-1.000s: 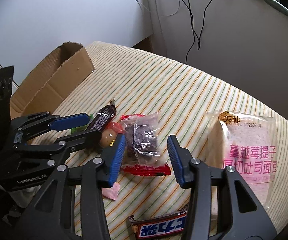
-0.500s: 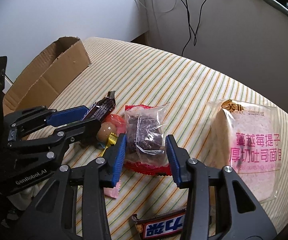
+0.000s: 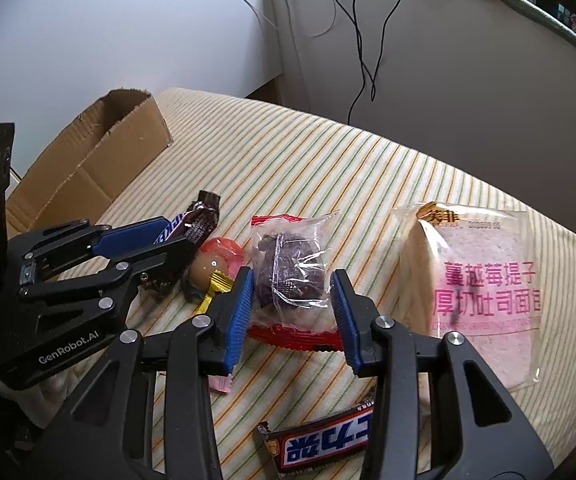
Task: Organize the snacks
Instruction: 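Carry the Snickers bar and candy bag into the cardboard box and open both tools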
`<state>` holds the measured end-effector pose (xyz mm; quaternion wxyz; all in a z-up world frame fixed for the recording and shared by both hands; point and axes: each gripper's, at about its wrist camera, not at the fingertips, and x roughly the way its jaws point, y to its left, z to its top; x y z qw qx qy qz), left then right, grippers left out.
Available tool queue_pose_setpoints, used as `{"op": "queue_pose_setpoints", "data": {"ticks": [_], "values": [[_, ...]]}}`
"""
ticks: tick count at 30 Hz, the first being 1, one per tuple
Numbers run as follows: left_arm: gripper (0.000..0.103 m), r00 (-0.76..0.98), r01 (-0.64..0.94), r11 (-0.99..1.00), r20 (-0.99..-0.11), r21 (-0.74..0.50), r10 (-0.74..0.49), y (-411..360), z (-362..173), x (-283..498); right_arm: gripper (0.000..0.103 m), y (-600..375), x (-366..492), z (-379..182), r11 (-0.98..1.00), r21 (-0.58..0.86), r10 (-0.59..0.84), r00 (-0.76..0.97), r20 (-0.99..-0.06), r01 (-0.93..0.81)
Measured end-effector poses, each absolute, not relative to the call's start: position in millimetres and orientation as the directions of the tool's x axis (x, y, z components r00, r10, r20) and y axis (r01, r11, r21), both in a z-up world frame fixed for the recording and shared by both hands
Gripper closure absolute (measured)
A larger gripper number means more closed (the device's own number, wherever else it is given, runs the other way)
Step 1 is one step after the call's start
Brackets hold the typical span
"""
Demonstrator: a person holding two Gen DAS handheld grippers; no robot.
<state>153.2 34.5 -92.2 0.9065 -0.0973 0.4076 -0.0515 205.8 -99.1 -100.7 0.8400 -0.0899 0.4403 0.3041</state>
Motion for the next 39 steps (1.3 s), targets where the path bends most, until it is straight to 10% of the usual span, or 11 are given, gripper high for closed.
{"op": "queue_pose_setpoints", "data": {"ticks": [39], "values": [[0.077,0.792,-0.234,0.952,-0.607,-0.196,0.07,177.0,-34.4,40.0,0.062,75.2,135.0,-42.1,0.644,0.116,0.581,0.385,-0.717,-0.756]]}}
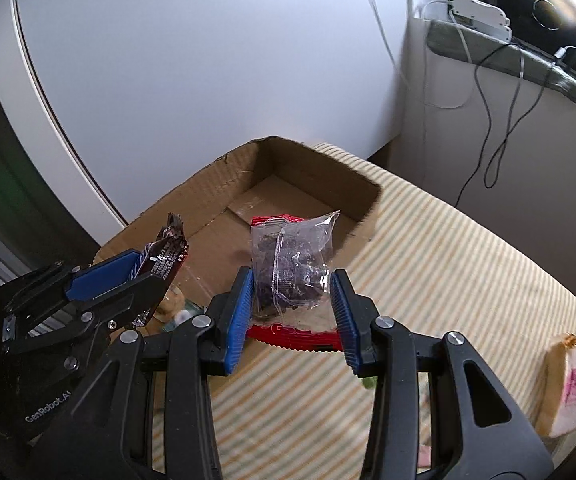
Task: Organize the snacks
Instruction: 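Carry the Snickers bar and candy bag into the cardboard box and open both tools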
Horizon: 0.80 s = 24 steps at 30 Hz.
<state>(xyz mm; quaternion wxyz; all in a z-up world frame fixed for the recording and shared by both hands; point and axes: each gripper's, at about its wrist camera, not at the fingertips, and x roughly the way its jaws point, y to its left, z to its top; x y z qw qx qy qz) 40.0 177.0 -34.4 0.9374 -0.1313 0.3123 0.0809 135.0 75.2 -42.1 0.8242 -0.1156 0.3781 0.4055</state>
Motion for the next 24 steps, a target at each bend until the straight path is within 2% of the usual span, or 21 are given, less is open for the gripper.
{"op": "queue_pose_setpoints", "data": {"ticks": [19,22,24], "values": [[0.077,0.778,-0.276,0.938,-0.622,-0.21,0.089,197.1,-44.7,29.1,0.06,107.6,138.0,-57.0,0.635,0.089,0.559,0.377,-0.739,-0.767],[0.072,0.78,-0.28,0.937,-0.618,-0.21,0.094,196.8,-42.2,26.9,0.051,106.4,138.0,-55.4,0.639,0.089,0.559,0.382,-0.736,-0.764],[0.071,0.782,-0.28,0.938,-0.616,-0.204,0.1,196.2,-40.8,26.6,0.051,104.4,137.1,-53.6,0.641,0.086,0.56,0.389,-0.731,-0.763]]}}
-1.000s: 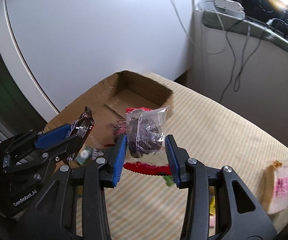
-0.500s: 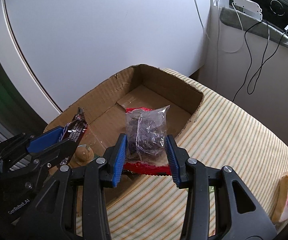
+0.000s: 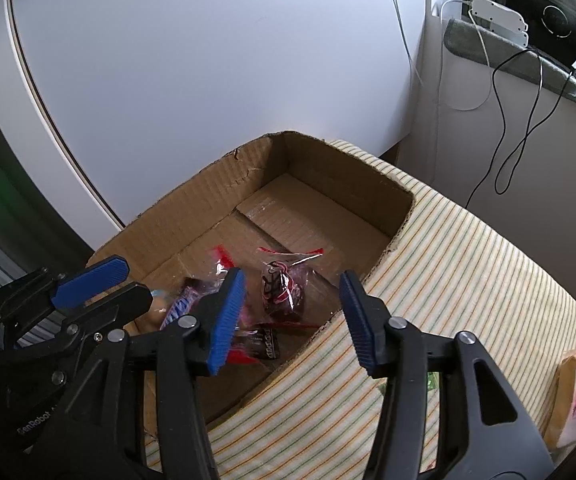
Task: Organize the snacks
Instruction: 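Carry the Snickers bar and candy bag into the cardboard box and open both tools, then move both tools back over the remaining snacks on the bed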
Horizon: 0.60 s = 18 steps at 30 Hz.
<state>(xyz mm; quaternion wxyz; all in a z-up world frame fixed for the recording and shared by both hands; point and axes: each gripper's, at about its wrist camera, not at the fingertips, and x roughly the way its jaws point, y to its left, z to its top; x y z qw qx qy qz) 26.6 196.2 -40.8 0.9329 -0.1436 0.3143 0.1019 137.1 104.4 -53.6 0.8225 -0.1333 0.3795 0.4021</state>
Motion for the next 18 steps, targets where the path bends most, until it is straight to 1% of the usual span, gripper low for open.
{"op": "queue_pose_setpoints", "data": {"ticks": [10,18], "values": [[0.071,0.795,-0.261,0.942,-0.601,-0.212,0.085,185.8,-33.1,25.2,0.051,86.9,133.8,-45.9,0.656,0.081,0.557,0.409,-0.723,-0.75],[0.071,0.81,-0.21,0.954,-0.585,-0.215,0.047,158.0,-24.9,28.6,0.051,45.5,128.9,-34.5,0.679,0.069,0.549,0.442,-0.709,-0.731]]}}
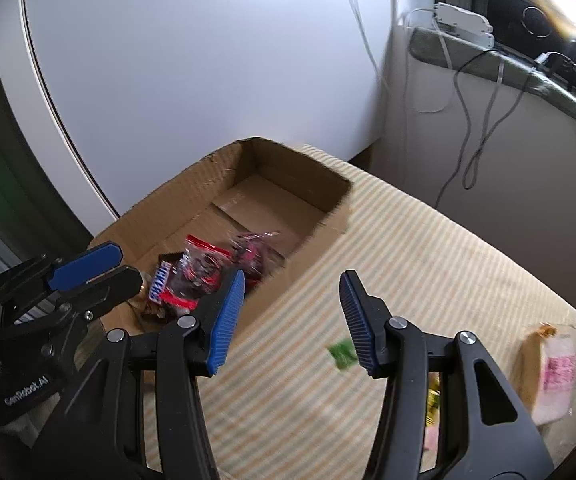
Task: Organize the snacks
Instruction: 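Move both tools back over the remaining snacks on the bed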
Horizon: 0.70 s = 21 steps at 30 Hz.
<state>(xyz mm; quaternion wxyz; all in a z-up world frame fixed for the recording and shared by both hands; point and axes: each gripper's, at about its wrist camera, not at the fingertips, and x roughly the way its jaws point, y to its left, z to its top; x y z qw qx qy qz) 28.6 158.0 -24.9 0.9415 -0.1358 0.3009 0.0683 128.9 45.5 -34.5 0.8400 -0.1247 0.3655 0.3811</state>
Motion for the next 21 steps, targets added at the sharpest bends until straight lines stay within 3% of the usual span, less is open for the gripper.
{"op": "queue_pose_setpoints", "data": {"ticks": [21], "values": [[0.071,0.776,-0.029,0.975,-0.621,-0.218,-0.116,68.4,-35.2,66.0,0.051,-109.1,130.6,-58.2,0.824,0.034,0.399,0.535,-0.745,-0.566]]}}
